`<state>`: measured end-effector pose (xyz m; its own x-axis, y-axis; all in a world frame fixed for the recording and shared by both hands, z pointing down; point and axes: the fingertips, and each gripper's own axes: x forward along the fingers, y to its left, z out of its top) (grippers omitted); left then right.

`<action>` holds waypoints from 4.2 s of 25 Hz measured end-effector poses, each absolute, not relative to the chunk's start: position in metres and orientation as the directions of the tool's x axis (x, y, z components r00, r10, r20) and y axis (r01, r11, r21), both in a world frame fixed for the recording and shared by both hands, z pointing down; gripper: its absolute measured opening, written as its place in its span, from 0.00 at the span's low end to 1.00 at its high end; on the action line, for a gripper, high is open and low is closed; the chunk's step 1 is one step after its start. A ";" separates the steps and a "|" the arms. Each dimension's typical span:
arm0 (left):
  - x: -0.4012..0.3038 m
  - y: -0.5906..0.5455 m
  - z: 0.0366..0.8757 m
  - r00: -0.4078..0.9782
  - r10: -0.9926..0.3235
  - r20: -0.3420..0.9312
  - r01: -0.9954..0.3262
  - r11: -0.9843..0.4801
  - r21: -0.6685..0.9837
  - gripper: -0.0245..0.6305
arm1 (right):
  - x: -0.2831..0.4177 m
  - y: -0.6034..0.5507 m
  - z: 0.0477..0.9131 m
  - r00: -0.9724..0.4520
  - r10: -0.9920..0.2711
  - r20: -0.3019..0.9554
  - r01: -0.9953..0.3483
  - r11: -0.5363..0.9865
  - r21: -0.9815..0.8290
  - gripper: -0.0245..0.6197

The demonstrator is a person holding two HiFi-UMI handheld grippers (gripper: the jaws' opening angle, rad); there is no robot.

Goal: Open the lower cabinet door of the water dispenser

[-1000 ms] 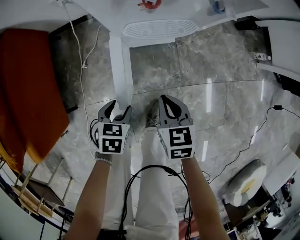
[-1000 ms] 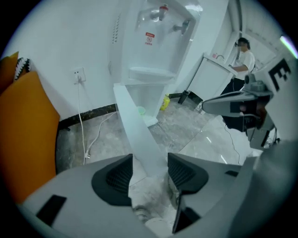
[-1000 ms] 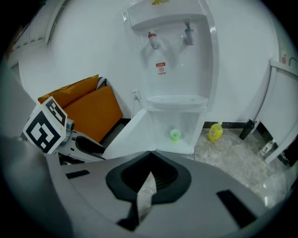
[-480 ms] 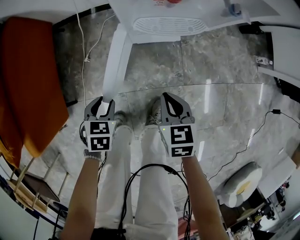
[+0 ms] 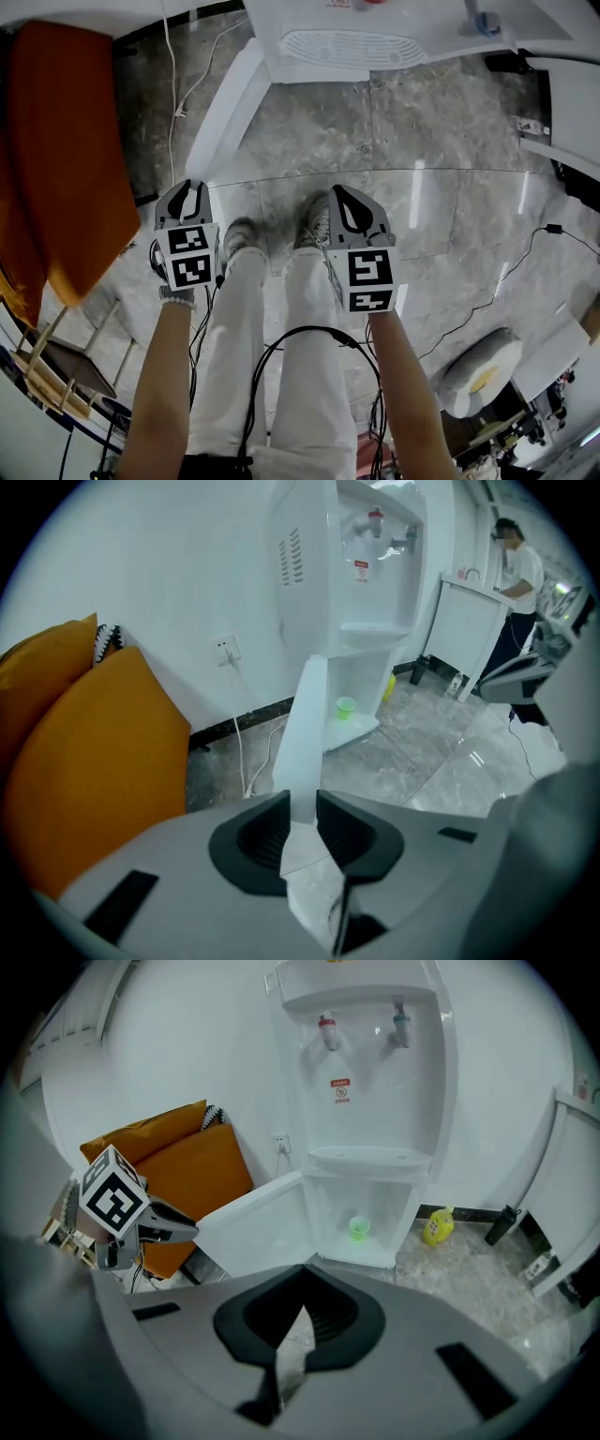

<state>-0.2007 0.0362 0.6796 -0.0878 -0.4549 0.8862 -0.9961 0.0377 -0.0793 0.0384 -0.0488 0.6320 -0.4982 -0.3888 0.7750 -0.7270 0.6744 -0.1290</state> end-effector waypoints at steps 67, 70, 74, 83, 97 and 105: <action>-0.193 0.034 0.073 0.197 -0.950 0.243 -0.971 -0.223 -0.085 0.06 | -0.011 -0.005 0.109 -0.653 -0.693 0.304 -0.733 0.680 -0.024 0.04; -0.200 0.041 0.067 0.191 -0.954 0.232 -0.973 -0.216 -0.086 0.06 | -0.013 0.001 0.101 -0.649 -0.705 0.288 -0.739 0.674 -0.016 0.04; -0.206 0.052 0.067 0.184 -0.954 0.236 -0.977 -0.203 -0.058 0.06 | -0.016 0.007 0.092 -0.648 -0.712 0.269 -0.742 0.671 -0.012 0.04; -0.208 0.065 0.067 0.187 -0.956 0.224 -0.976 -0.207 -0.067 0.06 | -0.017 0.013 0.083 -0.635 -0.731 0.250 -0.758 0.652 -0.021 0.04; -0.203 0.071 0.071 0.214 -0.950 0.227 -0.972 -0.230 -0.047 0.06 | -0.019 0.020 0.078 -0.634 -0.732 0.251 -0.751 0.660 0.029 0.04; -0.194 0.068 0.065 0.245 -0.948 0.203 -0.965 -0.259 -0.042 0.06 | -0.020 0.022 0.081 -0.627 -0.734 0.263 -0.754 0.656 0.034 0.04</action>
